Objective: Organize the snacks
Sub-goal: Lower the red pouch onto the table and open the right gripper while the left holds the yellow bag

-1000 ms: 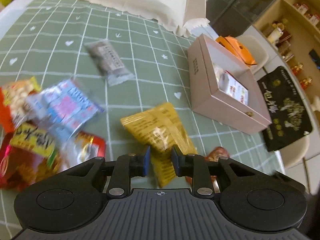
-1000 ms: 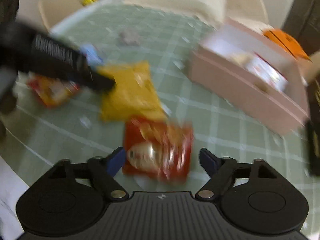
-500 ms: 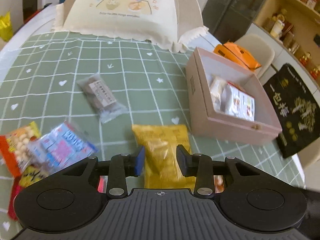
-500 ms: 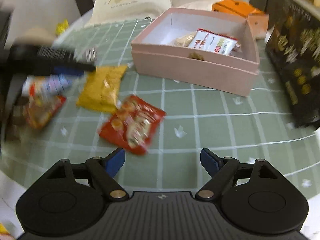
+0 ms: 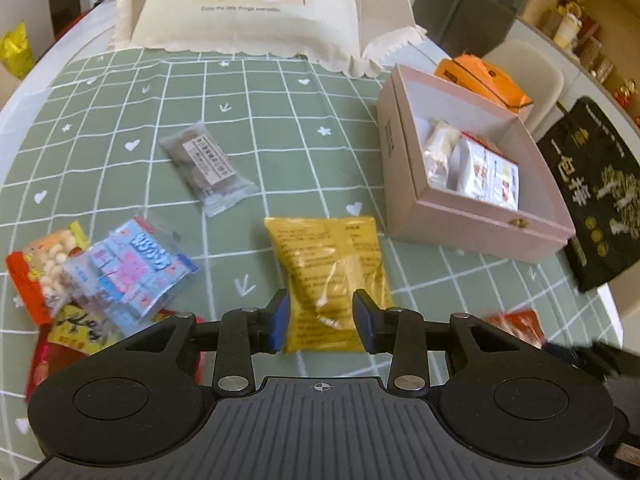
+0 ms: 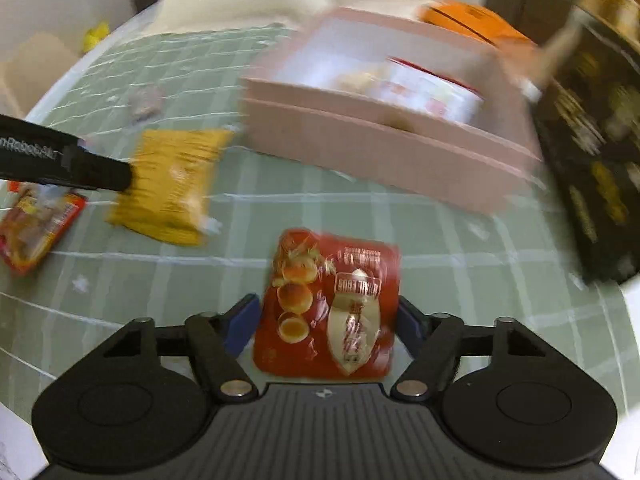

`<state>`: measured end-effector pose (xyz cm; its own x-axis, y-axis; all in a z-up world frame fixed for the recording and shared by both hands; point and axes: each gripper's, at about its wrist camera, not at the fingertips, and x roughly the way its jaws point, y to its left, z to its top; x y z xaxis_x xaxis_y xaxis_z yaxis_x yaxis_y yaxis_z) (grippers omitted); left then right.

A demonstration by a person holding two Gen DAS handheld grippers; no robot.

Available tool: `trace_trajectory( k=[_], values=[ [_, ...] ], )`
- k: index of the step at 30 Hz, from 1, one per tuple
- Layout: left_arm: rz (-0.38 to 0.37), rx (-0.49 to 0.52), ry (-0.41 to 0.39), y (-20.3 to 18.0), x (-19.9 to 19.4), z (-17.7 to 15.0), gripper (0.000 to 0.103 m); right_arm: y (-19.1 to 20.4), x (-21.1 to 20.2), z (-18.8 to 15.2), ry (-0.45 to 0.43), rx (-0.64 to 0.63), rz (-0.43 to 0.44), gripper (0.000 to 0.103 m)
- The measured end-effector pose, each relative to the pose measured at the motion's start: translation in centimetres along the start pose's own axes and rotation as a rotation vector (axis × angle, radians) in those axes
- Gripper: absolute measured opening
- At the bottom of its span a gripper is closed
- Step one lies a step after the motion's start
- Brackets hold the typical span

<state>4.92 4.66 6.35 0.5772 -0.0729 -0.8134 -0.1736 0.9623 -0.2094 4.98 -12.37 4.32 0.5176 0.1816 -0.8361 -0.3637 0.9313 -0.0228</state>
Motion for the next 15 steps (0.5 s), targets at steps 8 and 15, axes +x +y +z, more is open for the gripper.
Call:
trace_trajectory(
  k=[8, 15],
  values=[
    [0.089, 0.143, 0.016, -4.6, 3.9, 0.7, 0.059, -4.0, -0.4, -2.2, -0.037, 0.082, -0.035, 0.092],
    [0.115, 0.145, 0.031, -5.5, 5.8, 1.8, 0.08, -3.9, 0.2, -2.7, -0.08, 0.085, -0.041, 0.103]
  ],
)
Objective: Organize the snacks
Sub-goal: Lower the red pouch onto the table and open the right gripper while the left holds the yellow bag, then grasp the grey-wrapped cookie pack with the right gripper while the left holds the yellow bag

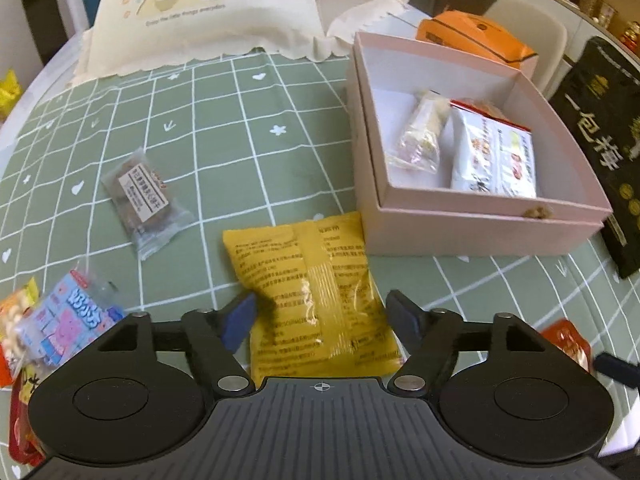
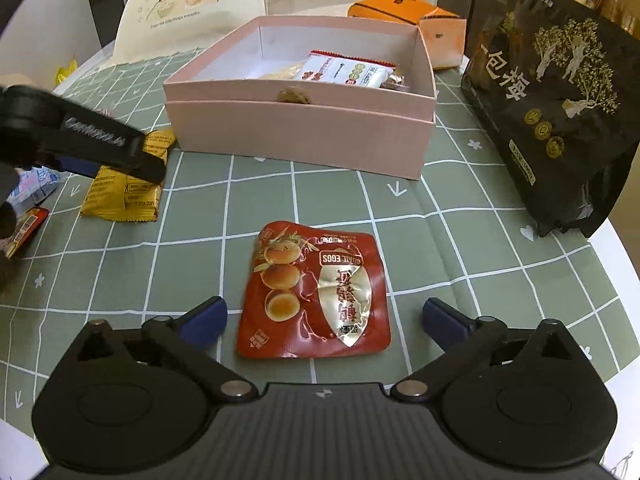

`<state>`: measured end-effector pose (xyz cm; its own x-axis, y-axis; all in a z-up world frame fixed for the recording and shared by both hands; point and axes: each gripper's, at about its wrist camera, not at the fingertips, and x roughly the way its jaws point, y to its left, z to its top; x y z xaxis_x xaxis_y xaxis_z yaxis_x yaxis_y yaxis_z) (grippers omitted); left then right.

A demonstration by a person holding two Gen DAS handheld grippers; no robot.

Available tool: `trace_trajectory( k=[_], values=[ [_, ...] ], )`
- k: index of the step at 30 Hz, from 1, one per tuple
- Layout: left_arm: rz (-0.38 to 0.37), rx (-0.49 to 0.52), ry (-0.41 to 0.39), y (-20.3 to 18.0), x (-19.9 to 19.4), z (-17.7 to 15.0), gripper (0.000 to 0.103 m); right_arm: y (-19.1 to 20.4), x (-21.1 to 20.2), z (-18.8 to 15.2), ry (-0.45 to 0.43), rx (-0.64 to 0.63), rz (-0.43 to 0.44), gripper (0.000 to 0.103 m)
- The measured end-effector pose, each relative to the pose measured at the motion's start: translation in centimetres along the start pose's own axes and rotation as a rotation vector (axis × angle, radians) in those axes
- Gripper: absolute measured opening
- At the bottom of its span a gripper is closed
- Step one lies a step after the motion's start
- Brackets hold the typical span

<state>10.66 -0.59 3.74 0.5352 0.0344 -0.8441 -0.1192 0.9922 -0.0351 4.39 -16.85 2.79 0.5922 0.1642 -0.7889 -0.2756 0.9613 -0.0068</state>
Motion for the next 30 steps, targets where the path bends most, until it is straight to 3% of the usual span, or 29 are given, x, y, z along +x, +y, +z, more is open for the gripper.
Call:
trace_trajectory(
  k=[7, 10, 13, 15, 17, 22, 27, 29, 30],
  values=[
    [0.0, -0.028, -0.006, 0.5, 1.1, 0.8, 0.081, 0.2, -0.5, -0.5, -0.046, -0.002, 0.001, 0.103],
    [-0.046, -0.034, -0.017, 1.1, 0.2, 0.2, 0.072, 0.1, -0.5, -0.5, -0.052, 0.004, -0.002, 0.103],
    [-0.116, -0.032, -0.03, 1.9, -1.8, -1.7, 0.064, 0.4, -0.5, 0.1, 0.005, -0.02, 0.013, 0.103],
    [-0.147, -0.021, -0.045, 2.7, -4.1, -3.9, 0.063, 0.9, -0.5, 1.5, 0.098, -0.097, 0.086, 0.096],
    [-0.182, -0.041, -0.049, 3.8, -6.1, -6.1, 0.063, 1.8, -1.6, 3.0, 0.064, -0.131, 0.086, 0.092],
    [-0.229, -0.132, -0.042, 7.1, -10.0, -10.7, 0.062, 8.0, -2.9, 8.9, -0.04, -0.306, 0.201, 0.093],
    [-0.22, -0.198, -0.063, 9.8, -12.4, -12.3, 0.062, 16.7, 2.1, 16.0, 0.03, -0.367, 0.356, 0.092],
    [-0.226, -0.224, -0.059, 10.8, -12.8, -13.0, 0.062, 20.3, 5.4, 17.8, 0.063, -0.378, 0.35, 0.088],
    [-0.23, -0.234, -0.056, 11.2, -12.9, -13.2, 0.062, 22.1, 7.2, 18.7, 0.078, -0.375, 0.338, 0.08]
  ],
)
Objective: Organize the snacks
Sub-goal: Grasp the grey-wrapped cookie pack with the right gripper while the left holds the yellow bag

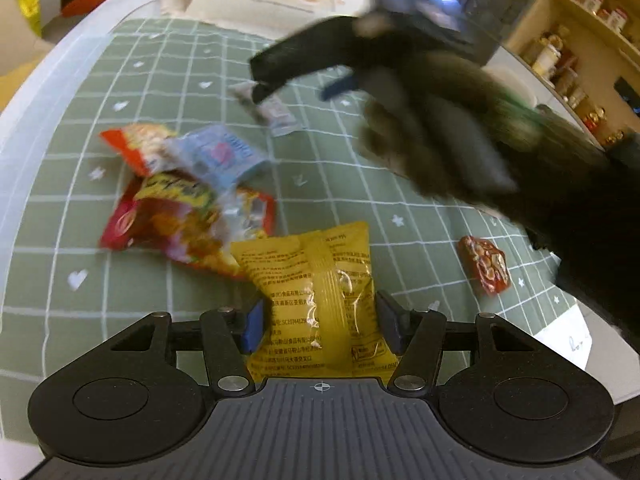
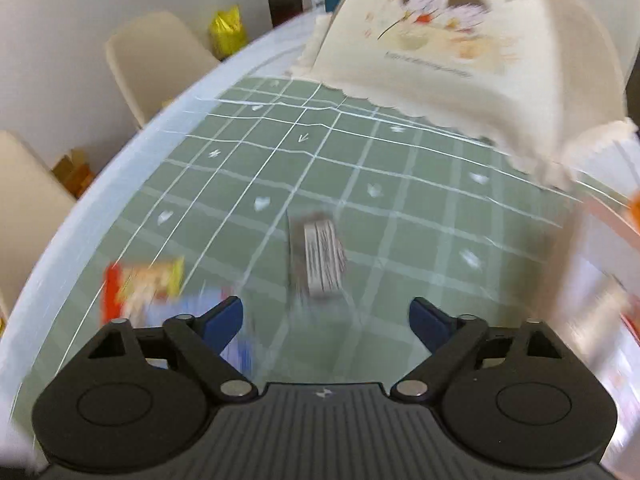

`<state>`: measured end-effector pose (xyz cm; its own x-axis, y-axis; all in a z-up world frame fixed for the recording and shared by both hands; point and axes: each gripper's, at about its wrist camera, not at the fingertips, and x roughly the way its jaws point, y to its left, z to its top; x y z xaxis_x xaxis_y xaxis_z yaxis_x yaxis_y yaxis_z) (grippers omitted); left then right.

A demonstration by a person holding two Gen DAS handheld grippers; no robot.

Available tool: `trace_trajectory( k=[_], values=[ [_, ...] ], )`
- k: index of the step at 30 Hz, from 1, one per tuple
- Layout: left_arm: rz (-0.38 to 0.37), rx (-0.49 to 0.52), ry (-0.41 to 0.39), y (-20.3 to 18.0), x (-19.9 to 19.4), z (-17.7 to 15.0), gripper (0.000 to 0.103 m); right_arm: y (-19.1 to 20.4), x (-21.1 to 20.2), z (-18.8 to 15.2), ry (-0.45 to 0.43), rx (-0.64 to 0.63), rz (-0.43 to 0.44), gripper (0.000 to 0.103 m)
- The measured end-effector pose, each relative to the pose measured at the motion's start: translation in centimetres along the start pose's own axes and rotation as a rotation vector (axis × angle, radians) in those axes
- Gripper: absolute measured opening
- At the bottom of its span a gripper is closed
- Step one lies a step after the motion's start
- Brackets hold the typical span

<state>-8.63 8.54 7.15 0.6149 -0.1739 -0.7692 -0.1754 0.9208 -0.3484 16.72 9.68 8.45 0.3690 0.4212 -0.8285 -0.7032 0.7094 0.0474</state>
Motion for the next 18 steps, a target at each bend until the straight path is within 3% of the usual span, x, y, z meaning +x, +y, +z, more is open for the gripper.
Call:
trace_trajectory(
  k=[2, 3, 4, 7, 9, 12, 14, 18],
  values=[
    [-0.006, -0.007, 0.009, 0.6, -0.2, -0.3, 0.062, 0.9, 3.0, 1.7, 0.027, 0.009, -0.027, 0.068],
    [-0.014, -0.005, 0.015, 0.8, -0.3, -0.3, 0.062, 1.1, 4.3, 2.1, 0.05, 0.015, -0.04, 0.05],
    [-0.023, -0.001, 0.021, 0.9, -0.4, -0.4, 0.062, 1.3, 5.2, 2.0, 0.077, 0.021, -0.049, 0.041],
    [-0.062, 0.02, 0.049, 0.7, -0.2, -0.3, 0.062, 1.8, 3.9, 0.7, 0.088, 0.011, -0.062, 0.034],
    [-0.091, 0.047, 0.064, 0.1, -0.4, -0.5, 0.062, 1.9, 1.2, -1.6, 0.094, -0.006, -0.037, 0.006],
    [-0.139, 0.091, 0.092, -1.0, 0.5, -0.1, 0.062, 0.5, -4.7, -5.4, 0.088, 0.028, 0.01, 0.005],
    [-0.161, 0.115, 0.123, -1.5, 1.6, 0.0, 0.062, -0.9, -8.4, -8.3, 0.078, 0.06, -0.016, 0.005],
    [-0.101, 0.09, 0.133, -1.3, 2.8, 0.3, 0.062, -3.2, -11.8, -11.7, 0.07, 0.084, -0.065, 0.006]
  ],
)
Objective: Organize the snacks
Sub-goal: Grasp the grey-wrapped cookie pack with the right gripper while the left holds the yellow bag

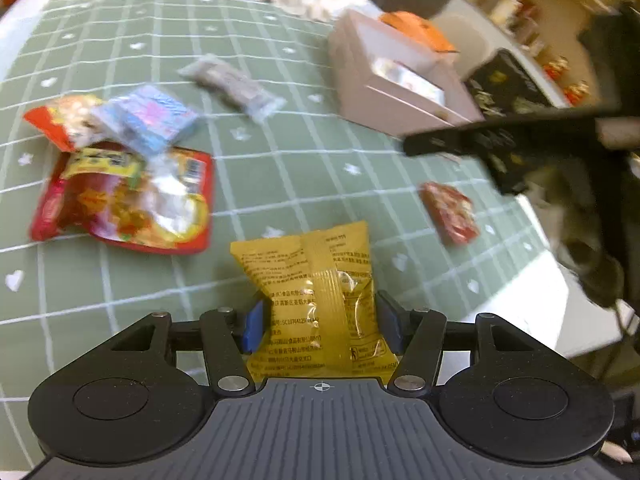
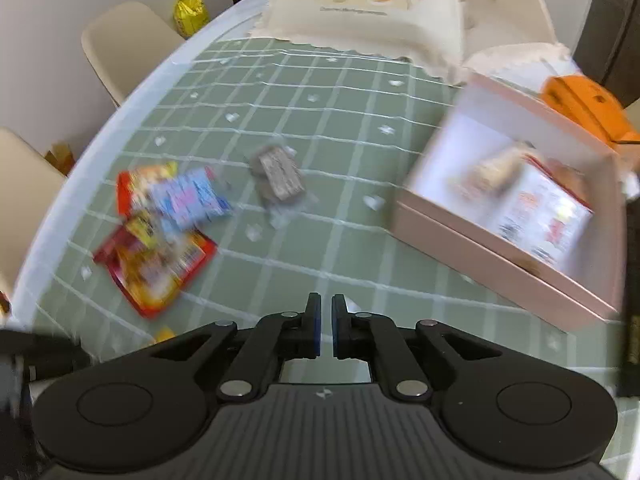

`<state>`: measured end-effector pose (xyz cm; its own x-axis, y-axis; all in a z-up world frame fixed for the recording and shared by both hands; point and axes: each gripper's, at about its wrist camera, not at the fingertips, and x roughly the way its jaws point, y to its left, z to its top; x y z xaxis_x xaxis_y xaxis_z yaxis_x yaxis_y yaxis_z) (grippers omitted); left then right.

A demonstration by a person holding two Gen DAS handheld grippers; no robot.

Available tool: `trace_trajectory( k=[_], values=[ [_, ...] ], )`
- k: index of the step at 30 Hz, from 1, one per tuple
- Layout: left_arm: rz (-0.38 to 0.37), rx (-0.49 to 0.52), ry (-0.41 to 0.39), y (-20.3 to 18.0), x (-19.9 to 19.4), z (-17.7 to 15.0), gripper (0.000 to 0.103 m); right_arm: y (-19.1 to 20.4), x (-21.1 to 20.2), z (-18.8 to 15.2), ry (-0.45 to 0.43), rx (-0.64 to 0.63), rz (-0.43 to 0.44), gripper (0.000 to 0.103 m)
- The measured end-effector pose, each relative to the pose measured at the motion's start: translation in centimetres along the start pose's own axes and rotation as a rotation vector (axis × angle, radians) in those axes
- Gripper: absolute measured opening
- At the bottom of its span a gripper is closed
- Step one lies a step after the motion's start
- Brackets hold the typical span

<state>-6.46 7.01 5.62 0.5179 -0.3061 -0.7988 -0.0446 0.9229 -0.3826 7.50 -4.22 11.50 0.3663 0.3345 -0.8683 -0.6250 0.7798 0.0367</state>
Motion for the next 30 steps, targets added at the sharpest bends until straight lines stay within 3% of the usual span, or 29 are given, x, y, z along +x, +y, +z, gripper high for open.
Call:
trace_trajectory(
  k=[2, 4, 6, 7, 10, 13, 14, 15, 16, 20, 21, 22, 27, 30],
  values=[
    [0.026, -0.032, -0.032, 0.8, -0.6, 0.2, 0.061, 0.4, -0.1, -0.1, -0.02, -0.059, -0.045, 0.015],
    [0.042, -0.07, -0.046, 1.5, -1.3, 0.4, 0.061, 1.2, 0.5, 0.8, -0.039, -0.105, -0.023, 0.047],
    [0.058, -0.089, -0.044, 1.6, -1.8, 0.4, 0.061, 2.4, 2.0, 2.6, -0.07, -0.143, 0.003, 0.066],
    [0.064, -0.094, -0.046, 1.6, -2.0, 0.3, 0.061, 3.1, 3.2, 3.7, -0.081, -0.171, 0.012, 0.067],
    [0.077, -0.108, -0.047, 1.6, -2.6, -0.2, 0.061, 4.8, 8.1, 6.8, -0.062, -0.219, 0.007, 0.067],
    [0.082, -0.11, -0.049, 1.4, -3.0, -0.4, 0.061, 5.4, 12.4, 9.2, -0.028, -0.19, -0.022, 0.064],
    [0.081, -0.106, -0.049, 1.4, -3.0, -0.4, 0.061, 5.3, 13.1, 9.6, -0.027, -0.159, -0.02, 0.059],
    [0.08, -0.102, -0.047, 1.2, -2.9, -0.4, 0.061, 5.1, 13.1, 9.8, -0.026, -0.11, -0.004, 0.046],
    [0.077, -0.1, -0.043, 1.1, -2.8, -0.4, 0.061, 5.1, 12.8, 9.7, -0.023, -0.094, -0.006, 0.038],
    [0.051, -0.058, -0.025, 0.2, -1.9, 0.4, 0.061, 5.1, 9.3, 6.3, 0.021, -0.101, 0.06, 0.037],
    [0.043, -0.045, -0.023, 0.0, -1.8, 0.4, 0.061, 4.9, 8.1, 5.2, 0.019, -0.107, 0.062, 0.025],
    [0.034, -0.031, -0.018, -0.3, -1.5, 0.6, 0.061, 4.5, 6.6, 3.8, 0.015, -0.104, 0.068, 0.0],
    [-0.012, 0.046, 0.02, -2.3, 0.4, 1.6, 0.061, 0.2, -0.4, -2.2, -0.028, -0.015, 0.025, 0.002],
    [-0.006, 0.068, 0.034, -2.9, 1.0, 1.6, 0.061, -1.7, -1.8, -4.5, -0.024, -0.002, -0.006, 0.008]
  ],
)
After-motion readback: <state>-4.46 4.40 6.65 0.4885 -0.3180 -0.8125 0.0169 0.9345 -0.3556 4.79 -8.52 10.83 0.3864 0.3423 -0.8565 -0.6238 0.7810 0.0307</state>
